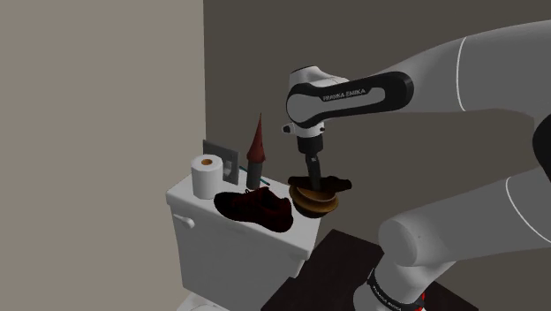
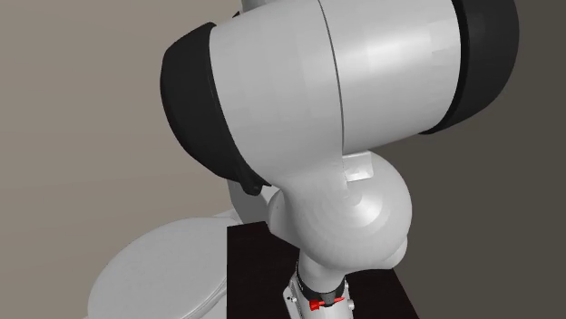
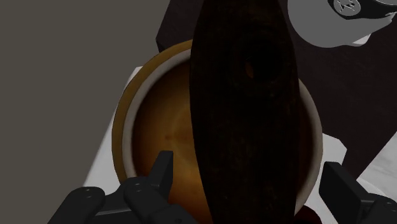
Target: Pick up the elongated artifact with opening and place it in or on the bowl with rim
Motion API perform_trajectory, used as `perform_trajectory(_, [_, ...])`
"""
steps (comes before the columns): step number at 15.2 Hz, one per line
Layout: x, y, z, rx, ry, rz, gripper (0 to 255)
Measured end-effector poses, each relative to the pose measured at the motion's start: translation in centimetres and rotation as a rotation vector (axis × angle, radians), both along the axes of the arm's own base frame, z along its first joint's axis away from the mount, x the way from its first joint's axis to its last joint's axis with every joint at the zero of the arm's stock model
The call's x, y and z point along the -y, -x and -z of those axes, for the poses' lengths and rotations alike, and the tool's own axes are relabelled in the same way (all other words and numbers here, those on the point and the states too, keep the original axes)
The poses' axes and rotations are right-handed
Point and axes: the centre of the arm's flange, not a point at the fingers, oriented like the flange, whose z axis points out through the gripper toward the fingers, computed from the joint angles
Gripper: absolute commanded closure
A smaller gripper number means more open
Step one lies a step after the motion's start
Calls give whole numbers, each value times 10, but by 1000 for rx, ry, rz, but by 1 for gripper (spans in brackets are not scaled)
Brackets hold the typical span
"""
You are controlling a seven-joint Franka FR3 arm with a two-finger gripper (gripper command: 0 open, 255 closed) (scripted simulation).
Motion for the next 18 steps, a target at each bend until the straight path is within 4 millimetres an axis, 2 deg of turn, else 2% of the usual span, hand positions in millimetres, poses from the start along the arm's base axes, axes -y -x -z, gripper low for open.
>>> perform_trajectory(6, [0, 1, 2, 0, 0, 0, 0])
perform_trajectory(7, [0, 1, 2, 0, 0, 0, 255])
perform_trajectory(18, [0, 1, -1, 0, 0, 0, 255])
